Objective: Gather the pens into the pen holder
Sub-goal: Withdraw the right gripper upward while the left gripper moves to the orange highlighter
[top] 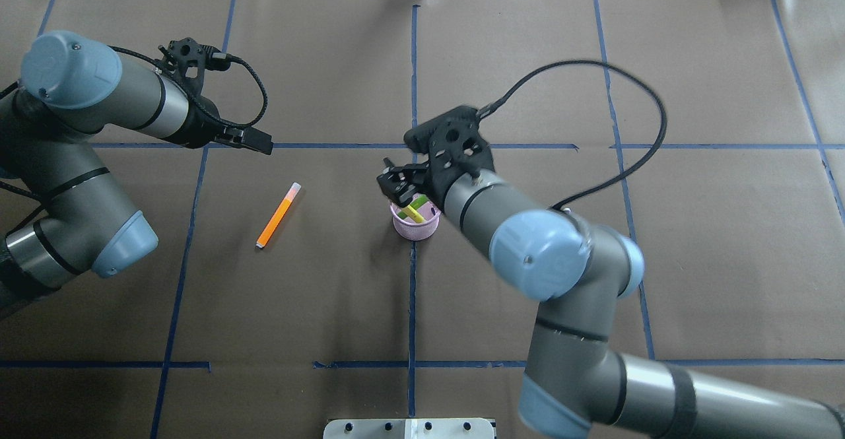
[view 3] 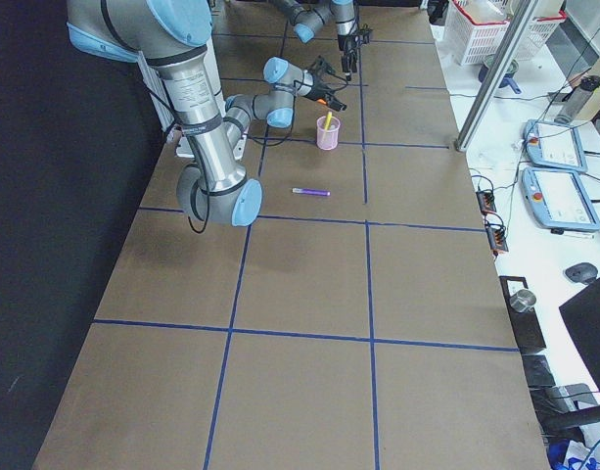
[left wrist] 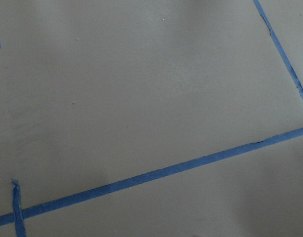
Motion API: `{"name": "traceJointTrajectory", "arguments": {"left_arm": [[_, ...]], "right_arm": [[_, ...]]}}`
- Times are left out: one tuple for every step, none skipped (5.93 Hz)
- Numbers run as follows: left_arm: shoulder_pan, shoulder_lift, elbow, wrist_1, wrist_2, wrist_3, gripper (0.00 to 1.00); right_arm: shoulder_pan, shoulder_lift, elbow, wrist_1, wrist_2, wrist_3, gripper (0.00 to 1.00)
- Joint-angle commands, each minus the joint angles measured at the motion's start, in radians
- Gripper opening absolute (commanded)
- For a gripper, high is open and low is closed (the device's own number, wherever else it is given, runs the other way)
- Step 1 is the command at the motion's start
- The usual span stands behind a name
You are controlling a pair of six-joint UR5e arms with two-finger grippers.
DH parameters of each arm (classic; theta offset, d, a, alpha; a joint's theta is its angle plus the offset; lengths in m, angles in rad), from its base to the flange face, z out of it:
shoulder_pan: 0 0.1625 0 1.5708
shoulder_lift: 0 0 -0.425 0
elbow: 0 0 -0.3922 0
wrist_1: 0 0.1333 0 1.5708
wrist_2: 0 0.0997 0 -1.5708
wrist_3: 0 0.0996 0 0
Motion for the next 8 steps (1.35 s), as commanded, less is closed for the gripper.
{"name": "traceJointTrajectory", "arguments": {"left_arm": [[0.002,-0.065,0.004,0.167,-0.088,0.006,1.00],[0.005,-0.124,0.008,0.274,-0.091,0.007,1.00],[0.041,-0.128,0.025,0.280,-0.087,0.007,1.00],[0.072,-0.175,0.109,0.277,-0.087,0.007,1.00],[0.110,-0.189,0.137,0.271,-0.034,0.007,1.00],[0.133,-0.188,0.148,0.271,-0.012,0.006,1.00],[0.143,-0.182,0.148,0.272,-0.003,-0.002,1.00],[0.143,-0.179,0.151,0.272,0.008,0.000,1.00]], "right_arm": [[0.162,-0.044,0.062,-0.195,0.265,0.039,1.00],[0.265,-0.046,0.062,-0.340,0.466,0.061,1.00],[0.346,-0.046,0.062,-0.509,0.638,0.063,1.00],[0.414,-0.048,0.060,-0.583,0.756,0.058,1.00],[0.455,-0.074,0.051,-0.590,0.794,0.063,1.00],[0.459,-0.075,0.037,-0.601,0.796,0.064,1.00],[0.460,-0.078,0.039,-0.601,0.796,0.067,1.00],[0.460,-0.080,0.039,-0.601,0.796,0.069,1.00]]}}
